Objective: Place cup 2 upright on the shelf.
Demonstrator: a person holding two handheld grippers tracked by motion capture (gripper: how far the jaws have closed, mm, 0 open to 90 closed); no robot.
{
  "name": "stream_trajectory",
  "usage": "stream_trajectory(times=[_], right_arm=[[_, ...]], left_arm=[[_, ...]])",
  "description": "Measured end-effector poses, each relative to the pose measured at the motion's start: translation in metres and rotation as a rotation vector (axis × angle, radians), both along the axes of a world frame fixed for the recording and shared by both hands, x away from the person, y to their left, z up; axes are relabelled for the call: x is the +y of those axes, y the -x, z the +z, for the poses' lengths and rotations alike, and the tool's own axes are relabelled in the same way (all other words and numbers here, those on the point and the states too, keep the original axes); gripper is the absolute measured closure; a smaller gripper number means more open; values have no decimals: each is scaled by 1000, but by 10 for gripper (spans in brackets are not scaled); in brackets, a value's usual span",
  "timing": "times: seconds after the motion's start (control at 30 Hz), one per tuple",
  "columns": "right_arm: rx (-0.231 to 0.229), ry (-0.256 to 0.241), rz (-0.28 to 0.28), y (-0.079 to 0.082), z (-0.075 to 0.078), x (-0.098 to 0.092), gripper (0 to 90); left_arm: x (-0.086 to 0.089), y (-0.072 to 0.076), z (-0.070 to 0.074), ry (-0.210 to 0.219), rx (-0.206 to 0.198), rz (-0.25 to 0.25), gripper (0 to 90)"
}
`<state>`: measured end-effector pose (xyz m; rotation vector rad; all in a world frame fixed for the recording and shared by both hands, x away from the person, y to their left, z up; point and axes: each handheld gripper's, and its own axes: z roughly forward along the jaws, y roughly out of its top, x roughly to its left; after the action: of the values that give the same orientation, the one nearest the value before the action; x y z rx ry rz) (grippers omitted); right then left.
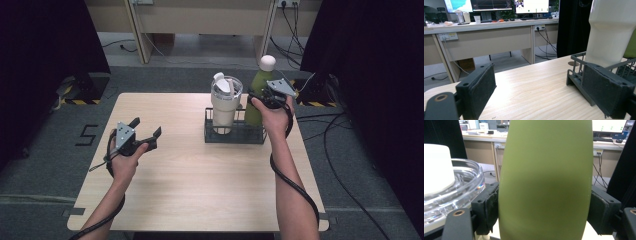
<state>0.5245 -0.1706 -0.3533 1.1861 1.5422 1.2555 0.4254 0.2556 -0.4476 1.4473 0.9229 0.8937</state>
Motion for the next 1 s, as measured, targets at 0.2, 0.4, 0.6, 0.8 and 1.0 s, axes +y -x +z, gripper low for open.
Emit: stream_trajectory(times=[0.2,0.4,0.6,0.8,1.0], right_arm=[[23,11,-2,-2,-9,1,229],[42,17,-6,-4,-16,1,229],[59,20,-5,-6,-23,2,229],[64,21,-4,-6,-26,3,229],[67,27,-4,-7,-29,4,228]], left_arm=[[0,0,0,1,1,0,115],[0,0,-1,-1,4,-1,115],[0,0,-1,-3,5,-1,116],[-1,0,-1,-4,6,-1,117],[-1,0,-2,-4,6,-2,118]])
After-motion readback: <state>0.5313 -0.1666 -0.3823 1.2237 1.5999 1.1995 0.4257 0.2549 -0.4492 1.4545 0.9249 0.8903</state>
